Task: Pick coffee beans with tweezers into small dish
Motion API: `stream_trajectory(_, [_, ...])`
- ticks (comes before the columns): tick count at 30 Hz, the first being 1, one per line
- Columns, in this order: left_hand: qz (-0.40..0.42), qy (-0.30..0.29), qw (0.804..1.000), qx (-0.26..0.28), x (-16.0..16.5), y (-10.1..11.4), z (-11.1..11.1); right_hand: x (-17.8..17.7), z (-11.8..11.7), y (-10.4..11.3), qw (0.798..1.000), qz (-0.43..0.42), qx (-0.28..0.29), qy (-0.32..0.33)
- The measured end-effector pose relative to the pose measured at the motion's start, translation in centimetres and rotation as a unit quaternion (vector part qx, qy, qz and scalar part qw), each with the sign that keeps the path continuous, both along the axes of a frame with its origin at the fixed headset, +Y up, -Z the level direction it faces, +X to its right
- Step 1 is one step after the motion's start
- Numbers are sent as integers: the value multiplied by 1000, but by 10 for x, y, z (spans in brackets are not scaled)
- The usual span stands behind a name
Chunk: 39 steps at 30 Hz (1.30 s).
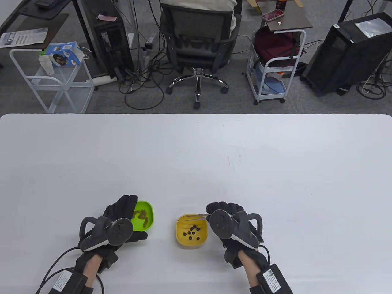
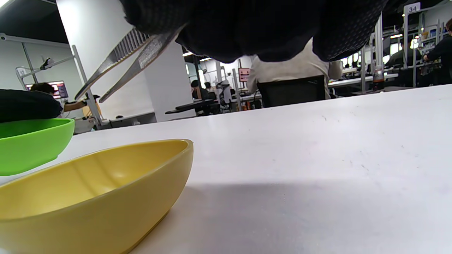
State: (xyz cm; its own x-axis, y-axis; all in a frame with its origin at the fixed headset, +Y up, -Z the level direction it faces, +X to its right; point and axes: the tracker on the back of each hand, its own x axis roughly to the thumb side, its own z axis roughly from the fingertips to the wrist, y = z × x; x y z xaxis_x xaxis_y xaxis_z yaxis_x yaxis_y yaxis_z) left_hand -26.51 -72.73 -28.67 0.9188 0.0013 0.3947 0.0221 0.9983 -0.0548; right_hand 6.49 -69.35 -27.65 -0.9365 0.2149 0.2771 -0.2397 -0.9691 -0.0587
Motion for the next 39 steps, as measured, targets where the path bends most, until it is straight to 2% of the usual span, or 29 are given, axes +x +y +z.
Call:
stream_trajectory(12, [-1,27,999,-38,-14,-18,-11,0,0,-1,1000,-3,-3,0])
stream_trajectory(24, [-10,36,996,-84,-13,-22,-12,2,-1,-2,1000,-14,3,-3])
stream_trajectory(33, [-67,36,996,-36,-23,5,10,3,-1,-3,1000,-22,-4,-3])
stream_trajectory(39, [-100,41,994,-35,-41,3,26,2,-1,-3,1000,-19,-2,0])
